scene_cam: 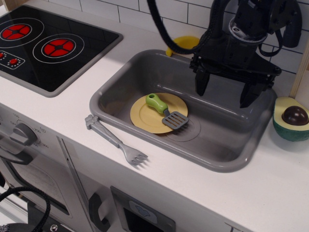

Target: Take spatula off plate sink

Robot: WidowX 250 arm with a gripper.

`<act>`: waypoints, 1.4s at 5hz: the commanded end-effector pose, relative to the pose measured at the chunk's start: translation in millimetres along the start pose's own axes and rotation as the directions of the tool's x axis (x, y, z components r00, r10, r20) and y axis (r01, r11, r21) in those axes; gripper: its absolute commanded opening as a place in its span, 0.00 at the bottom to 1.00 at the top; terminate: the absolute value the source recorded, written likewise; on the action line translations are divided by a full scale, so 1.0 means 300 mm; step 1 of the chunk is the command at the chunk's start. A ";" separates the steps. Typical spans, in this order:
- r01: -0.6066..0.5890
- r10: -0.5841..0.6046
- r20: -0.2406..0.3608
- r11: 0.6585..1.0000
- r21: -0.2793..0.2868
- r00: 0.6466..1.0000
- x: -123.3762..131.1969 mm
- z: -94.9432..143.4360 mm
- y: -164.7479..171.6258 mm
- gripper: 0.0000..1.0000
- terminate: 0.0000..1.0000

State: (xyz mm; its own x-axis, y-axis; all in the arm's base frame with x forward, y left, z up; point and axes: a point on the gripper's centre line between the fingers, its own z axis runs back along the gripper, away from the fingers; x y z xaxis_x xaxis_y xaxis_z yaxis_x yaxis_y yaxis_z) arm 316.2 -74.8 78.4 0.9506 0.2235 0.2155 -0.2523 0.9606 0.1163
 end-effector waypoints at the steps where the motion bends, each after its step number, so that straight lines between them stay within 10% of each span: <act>1: 0.000 0.000 0.000 1.000 0.000 1.000 0.000 0.000 0.000 1.00 0.00; 4: -0.434 0.434 -0.019 0.901 0.005 0.901 0.061 -0.132 0.262 1.00 0.00; 7: -0.730 0.730 0.020 0.683 -0.035 0.683 0.067 -0.232 0.354 1.00 0.00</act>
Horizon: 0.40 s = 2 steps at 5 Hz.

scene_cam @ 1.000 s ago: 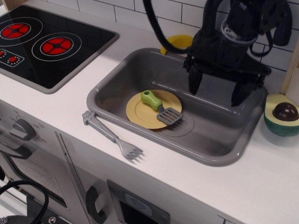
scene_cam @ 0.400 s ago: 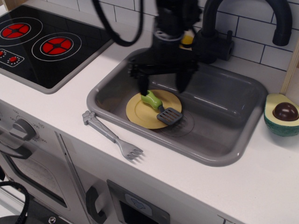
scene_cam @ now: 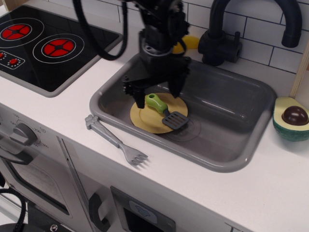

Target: Take spatula off plate sink

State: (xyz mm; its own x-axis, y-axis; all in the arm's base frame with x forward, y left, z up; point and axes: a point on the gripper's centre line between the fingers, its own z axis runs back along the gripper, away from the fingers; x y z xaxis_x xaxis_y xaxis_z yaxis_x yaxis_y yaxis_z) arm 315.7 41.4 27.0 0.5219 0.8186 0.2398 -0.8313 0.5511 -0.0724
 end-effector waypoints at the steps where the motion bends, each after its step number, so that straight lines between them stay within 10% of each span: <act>1: -0.104 0.104 0.007 0.994 -0.017 0.995 0.033 -0.014 -0.033 1.00 0.00; 2: -0.135 0.135 -0.046 0.991 0.015 0.990 0.047 -0.069 -0.046 1.00 0.00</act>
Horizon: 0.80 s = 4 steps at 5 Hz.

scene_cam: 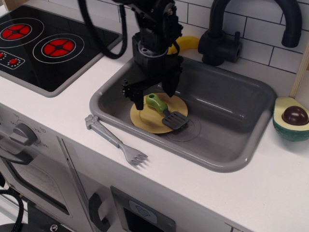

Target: Take spatula off plate sink

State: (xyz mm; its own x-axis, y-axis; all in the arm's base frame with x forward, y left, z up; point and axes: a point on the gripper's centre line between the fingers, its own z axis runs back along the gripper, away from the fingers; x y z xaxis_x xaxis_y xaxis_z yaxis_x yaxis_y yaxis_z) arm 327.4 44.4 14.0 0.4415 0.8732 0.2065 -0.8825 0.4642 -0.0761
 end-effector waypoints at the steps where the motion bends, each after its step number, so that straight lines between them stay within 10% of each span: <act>1: -0.027 0.027 -0.032 1.000 -0.001 0.999 0.018 -0.045 -0.030 1.00 0.00; 3: -0.016 0.016 -0.018 0.999 0.028 1.000 0.013 -0.072 -0.015 1.00 0.00; 4: -0.015 0.015 -0.013 0.999 0.041 1.000 0.012 -0.086 -0.033 0.00 0.00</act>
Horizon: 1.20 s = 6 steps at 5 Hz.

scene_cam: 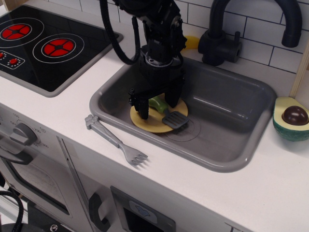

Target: Take spatula off plate sink

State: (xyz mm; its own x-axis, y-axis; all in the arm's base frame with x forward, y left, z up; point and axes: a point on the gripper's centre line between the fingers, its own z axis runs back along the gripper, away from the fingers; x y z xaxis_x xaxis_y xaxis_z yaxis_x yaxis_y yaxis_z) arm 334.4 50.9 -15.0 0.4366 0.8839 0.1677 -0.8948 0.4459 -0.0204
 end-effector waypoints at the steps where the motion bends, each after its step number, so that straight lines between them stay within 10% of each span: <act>1: 0.016 -0.015 0.039 1.000 -0.020 0.999 0.000 0.021 -0.049 0.00 0.00; 4: 0.095 -0.090 0.080 0.993 -0.070 0.993 0.023 0.202 -0.034 0.00 0.00; 5: 0.314 -0.310 0.078 0.948 -0.047 0.948 -0.036 0.235 -0.049 0.00 0.00; 6: 0.552 -0.551 0.090 0.833 0.015 0.829 -0.111 0.212 -0.067 0.00 0.00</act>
State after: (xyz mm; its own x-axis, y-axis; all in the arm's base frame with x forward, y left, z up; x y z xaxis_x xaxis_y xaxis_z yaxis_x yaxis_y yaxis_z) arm 334.9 0.6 32.6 0.8632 0.4612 0.2053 -0.4888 0.8653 0.1114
